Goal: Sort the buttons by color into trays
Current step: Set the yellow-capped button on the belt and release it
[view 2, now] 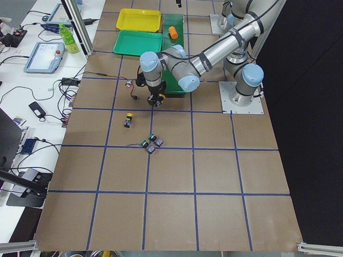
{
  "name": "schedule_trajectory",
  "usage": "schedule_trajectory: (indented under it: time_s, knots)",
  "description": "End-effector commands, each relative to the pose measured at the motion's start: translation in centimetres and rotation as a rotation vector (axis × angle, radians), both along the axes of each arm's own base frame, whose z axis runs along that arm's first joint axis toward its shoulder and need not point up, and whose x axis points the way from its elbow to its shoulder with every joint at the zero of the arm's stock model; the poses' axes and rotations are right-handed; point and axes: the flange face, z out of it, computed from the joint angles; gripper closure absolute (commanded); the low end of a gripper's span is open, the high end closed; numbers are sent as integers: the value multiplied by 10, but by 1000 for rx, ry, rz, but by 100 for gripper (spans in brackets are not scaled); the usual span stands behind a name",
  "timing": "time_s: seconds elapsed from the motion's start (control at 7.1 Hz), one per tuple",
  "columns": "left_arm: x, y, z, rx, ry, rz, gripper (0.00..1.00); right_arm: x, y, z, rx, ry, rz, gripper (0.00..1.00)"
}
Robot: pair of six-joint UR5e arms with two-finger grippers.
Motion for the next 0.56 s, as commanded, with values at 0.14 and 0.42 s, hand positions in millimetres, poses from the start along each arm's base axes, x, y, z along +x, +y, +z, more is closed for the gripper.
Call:
schedule_trajectory:
  time_s: [0.14,0.42]
  knots:
    - [-86,37,-30,74,-37,203,100,-2,0,0,2,10,2,0]
    - [-108,31,-38,72,-57,269,79,-1,0,0,2,12,4,0]
